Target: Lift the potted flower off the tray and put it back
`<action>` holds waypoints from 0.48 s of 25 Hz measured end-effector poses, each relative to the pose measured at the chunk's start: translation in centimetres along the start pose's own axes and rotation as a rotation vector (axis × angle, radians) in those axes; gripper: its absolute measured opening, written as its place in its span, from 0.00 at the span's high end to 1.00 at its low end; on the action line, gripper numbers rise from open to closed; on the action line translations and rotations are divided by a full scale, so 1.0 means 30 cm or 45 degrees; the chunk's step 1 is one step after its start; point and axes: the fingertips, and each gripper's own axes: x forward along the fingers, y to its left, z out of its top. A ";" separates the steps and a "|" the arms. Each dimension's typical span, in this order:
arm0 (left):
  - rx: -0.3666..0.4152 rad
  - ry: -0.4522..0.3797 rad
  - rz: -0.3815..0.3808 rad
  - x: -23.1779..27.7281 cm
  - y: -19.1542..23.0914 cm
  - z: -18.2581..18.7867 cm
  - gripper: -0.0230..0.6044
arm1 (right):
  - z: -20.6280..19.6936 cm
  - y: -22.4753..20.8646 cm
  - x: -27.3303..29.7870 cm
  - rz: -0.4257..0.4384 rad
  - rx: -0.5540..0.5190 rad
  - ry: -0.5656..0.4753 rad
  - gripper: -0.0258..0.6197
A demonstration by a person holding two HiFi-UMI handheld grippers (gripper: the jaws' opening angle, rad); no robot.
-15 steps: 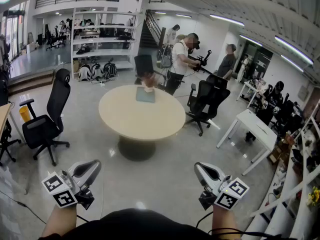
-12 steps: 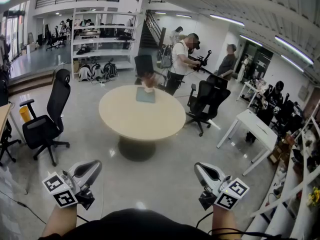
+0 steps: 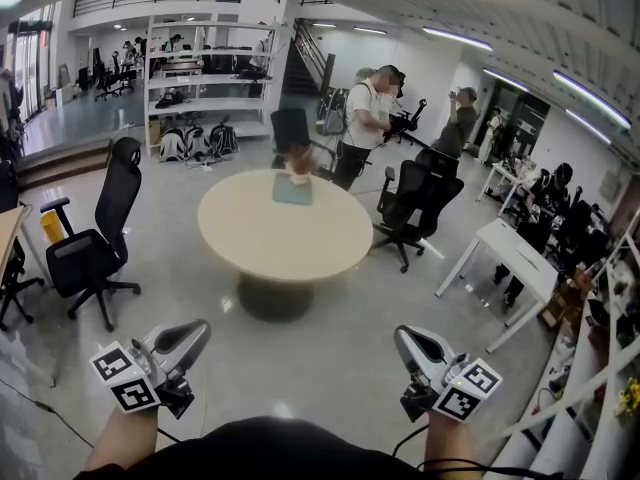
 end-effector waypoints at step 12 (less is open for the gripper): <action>-0.005 0.017 -0.034 0.184 -0.144 -0.085 0.97 | 0.016 -0.141 -0.176 0.000 -0.010 0.001 0.94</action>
